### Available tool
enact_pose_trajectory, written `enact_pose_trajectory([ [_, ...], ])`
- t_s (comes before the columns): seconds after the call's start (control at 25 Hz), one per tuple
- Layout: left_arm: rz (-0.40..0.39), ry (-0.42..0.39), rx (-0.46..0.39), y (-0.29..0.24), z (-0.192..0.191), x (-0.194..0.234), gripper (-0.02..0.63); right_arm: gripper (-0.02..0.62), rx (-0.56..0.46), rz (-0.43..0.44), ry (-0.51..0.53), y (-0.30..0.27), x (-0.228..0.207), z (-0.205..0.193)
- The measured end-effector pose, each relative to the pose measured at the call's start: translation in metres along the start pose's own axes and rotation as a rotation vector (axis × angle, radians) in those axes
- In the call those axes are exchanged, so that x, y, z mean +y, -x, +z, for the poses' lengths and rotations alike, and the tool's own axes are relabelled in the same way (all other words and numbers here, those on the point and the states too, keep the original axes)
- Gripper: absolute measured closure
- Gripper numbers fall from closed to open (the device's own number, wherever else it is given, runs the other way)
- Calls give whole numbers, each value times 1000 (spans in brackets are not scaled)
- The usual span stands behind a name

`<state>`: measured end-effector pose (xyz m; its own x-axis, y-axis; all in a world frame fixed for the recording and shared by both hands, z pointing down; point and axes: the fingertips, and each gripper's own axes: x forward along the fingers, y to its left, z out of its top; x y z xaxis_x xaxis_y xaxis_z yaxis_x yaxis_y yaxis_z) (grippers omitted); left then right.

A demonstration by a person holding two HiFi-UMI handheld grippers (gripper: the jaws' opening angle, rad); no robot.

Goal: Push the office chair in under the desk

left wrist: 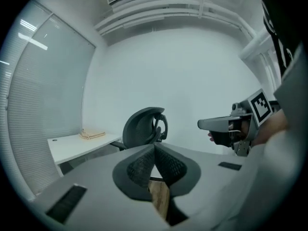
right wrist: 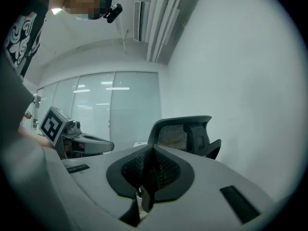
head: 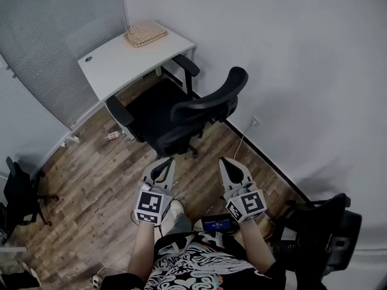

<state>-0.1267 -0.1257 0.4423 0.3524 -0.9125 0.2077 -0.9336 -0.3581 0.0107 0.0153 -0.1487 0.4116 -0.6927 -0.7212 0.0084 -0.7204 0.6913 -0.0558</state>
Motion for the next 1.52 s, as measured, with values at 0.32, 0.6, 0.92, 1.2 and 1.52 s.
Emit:
enact_pose_trajectory([
  [0.32,42,-14,-18,38,8,-29,588,594,-35,6,0,47,16,13],
  [0.6,15,-65,-68,42,26,-44,588,594,-61,-26,-2,63,21,26],
  [0.92,-38,-84,-134,40,41,-41,586,594,-69,-77,-9,64,28,27],
  [1.2,-74,-70,-139,37,35,-30,586,594,-48,-105,1,55,32,18],
  [1.52,-84,-59,-144,36,37,-17,586,594,-43,-135,-15,48,31,17],
])
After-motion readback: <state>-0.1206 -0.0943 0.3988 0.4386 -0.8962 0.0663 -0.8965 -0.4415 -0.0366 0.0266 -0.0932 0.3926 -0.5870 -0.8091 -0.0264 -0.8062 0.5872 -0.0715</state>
